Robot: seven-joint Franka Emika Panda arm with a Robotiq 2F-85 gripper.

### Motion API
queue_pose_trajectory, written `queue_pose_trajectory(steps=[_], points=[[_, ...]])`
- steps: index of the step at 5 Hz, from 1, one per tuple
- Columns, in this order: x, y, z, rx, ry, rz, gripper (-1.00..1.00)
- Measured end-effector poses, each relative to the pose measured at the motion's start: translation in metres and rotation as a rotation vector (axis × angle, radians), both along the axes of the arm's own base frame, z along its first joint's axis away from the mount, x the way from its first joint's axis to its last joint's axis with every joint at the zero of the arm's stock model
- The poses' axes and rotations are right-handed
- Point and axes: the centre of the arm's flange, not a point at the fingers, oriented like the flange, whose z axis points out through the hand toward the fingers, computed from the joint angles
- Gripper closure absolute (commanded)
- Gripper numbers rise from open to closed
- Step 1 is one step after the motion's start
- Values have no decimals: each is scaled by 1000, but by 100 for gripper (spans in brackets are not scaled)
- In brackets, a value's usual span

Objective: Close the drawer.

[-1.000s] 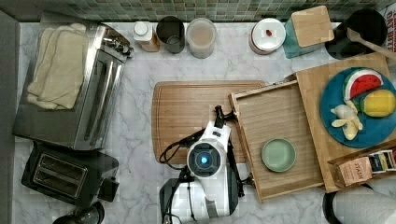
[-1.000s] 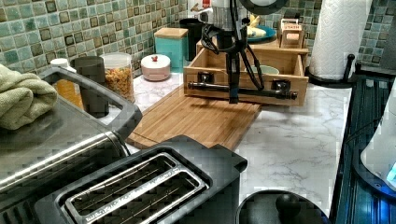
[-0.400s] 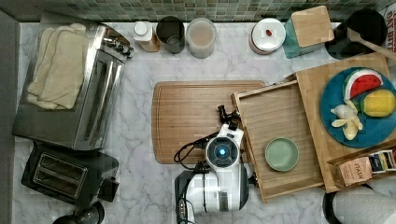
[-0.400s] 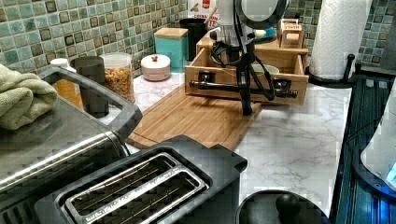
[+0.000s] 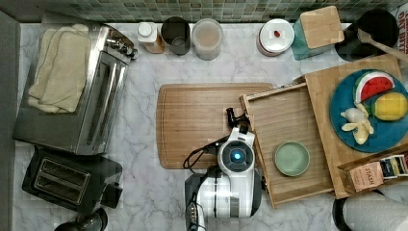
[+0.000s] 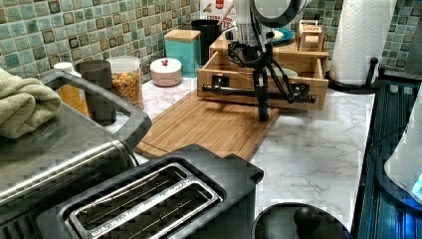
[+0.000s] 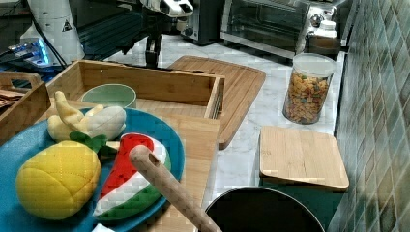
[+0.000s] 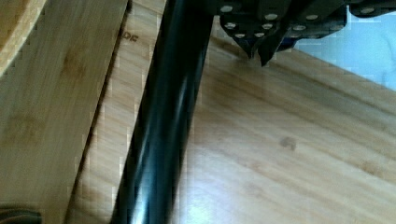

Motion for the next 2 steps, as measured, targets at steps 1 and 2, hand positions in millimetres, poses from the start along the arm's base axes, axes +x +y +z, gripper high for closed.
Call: queue_pose_trajectory(steps=[1,2], points=[[5,-18,9,9,-66,-61,100],[9,-36,24,3,-144,-97,100]])
